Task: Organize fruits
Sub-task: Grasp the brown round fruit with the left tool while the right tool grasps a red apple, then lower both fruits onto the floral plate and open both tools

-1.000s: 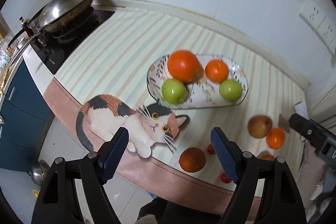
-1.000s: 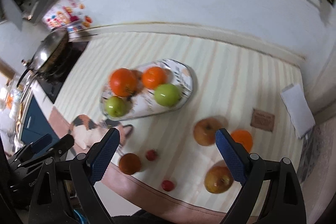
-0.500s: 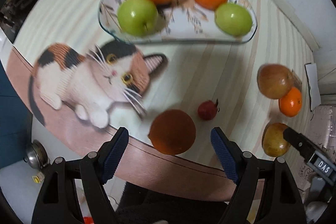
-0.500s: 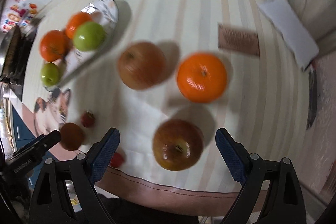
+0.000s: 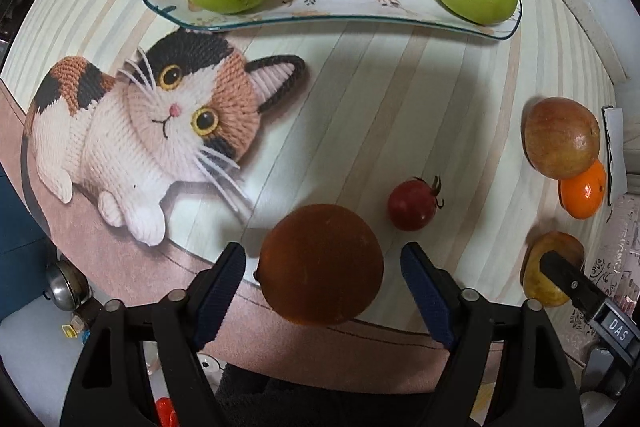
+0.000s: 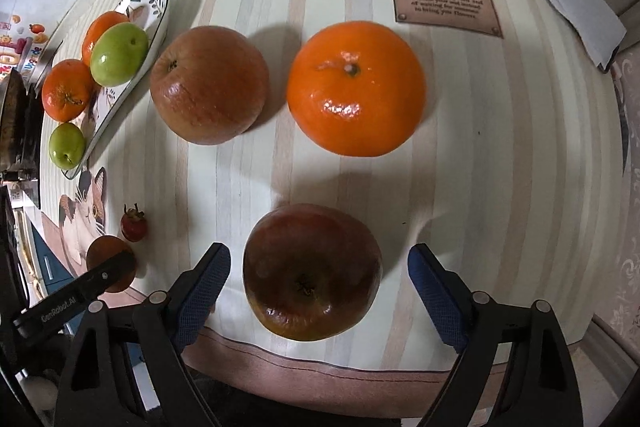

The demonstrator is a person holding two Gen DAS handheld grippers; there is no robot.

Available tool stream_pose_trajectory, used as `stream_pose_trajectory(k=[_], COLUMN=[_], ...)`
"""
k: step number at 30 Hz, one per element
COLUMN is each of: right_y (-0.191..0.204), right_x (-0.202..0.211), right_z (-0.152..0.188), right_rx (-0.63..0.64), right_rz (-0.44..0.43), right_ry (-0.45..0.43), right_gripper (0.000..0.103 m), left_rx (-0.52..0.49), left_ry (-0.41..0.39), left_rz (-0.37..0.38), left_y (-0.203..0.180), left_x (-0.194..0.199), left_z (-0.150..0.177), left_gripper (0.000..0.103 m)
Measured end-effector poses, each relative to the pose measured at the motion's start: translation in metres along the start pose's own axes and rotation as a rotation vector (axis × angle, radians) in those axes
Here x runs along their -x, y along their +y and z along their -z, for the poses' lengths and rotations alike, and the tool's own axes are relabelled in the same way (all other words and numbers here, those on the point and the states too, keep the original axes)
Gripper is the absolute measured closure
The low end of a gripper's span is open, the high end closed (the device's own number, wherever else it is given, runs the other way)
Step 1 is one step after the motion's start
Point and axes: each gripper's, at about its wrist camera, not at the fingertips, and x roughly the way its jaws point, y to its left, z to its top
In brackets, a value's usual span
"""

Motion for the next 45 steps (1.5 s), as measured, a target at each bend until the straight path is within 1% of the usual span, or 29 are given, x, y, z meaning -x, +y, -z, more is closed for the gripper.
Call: stream_pose_trajectory(k=[1,2,3,5,8,12,16,19,23,26,27,30,32,33,36,39,42,45], right_y=[0.002,0.004,0.005,0.008,0.012,0.02,0.031,0.051,0.094,0.131,0.148,0.186,0.21,0.22,0.241,0.255,0.262,0.269], right_x=[-0.001,-0.002,-0.004,-0.006,-0.006,-0.007,0.001,0.017,0.042,0.053,0.053,0.052,0.045,0.039,0.023,0.001,-0.014,-0.028], right_z=[-0.001,-0.001,-0.001,0.0,0.0,0.003,0.003,0.0,-0.011,-0.026,-0.033,-0.053,-0.063,-0.07,-0.083,-0.092,-0.097,-0.1], right_rx=[0.005,0.014,0.021,0.036,0.061,0.081,0.088,0.122,0.204,0.277,0.302,0.373,0.407,0.421,0.455,0.477,0.492,0.494], right_rz=[0.002,0.005,0.005,0.005,0.017,0.022,-0.017,-0.065,-0.128,-0.17,-0.184,-0.192,-0.186,-0.182,-0.157,-0.125,-0.094,-0.073], right_ry=[0.003,0.009,0.015,0.016,0.001,-0.015,-0.02,-0.045,-0.091,-0.119,-0.127,-0.158,-0.166,-0.168,-0.155,-0.137,-0.129,-0.12], right_gripper=[0.021,0.028,0.031,0.034,0.035,0.035,0.035,0.035,0.035,0.035,0.035,0.035,0.035,0.035,0.035,0.035,0.035,0.035], left_rx=[-0.003,-0.005,-0.006,-0.008,-0.009,-0.019,-0.036,-0.053,-0.059,-0.027,-0.017,0.042,0.076,0.107,0.152,0.183,0.205,0.201], left_ry=[-0.003,-0.004,-0.006,-0.015,-0.031,-0.069,-0.114,-0.159,-0.223,-0.258,-0.264,-0.276,-0.263,-0.246,-0.189,-0.145,-0.108,-0.088], left_rz=[-0.004,-0.006,-0.012,-0.014,-0.017,-0.025,-0.012,0.009,0.046,0.077,0.081,0.086,0.088,0.096,0.097,0.085,0.092,0.083], left_y=[-0.001,-0.002,-0.001,-0.001,-0.002,-0.005,-0.005,-0.008,-0.004,0.015,0.017,0.045,0.061,0.073,0.09,0.103,0.11,0.11], left_x=[0.0,0.0,-0.001,-0.001,0.004,0.015,0.038,0.064,0.105,0.135,0.14,0.147,0.141,0.136,0.116,0.097,0.08,0.067], left_z=[0.0,-0.002,-0.002,-0.001,-0.01,-0.01,-0.011,-0.011,-0.02,-0.043,-0.05,-0.079,-0.098,-0.106,-0.133,-0.152,-0.166,-0.174], left_gripper=[0.038,0.045,0.047,0.048,0.048,0.049,0.049,0.049,0.049,0.049,0.049,0.049,0.048,0.048,0.048,0.048,0.048,0.048])
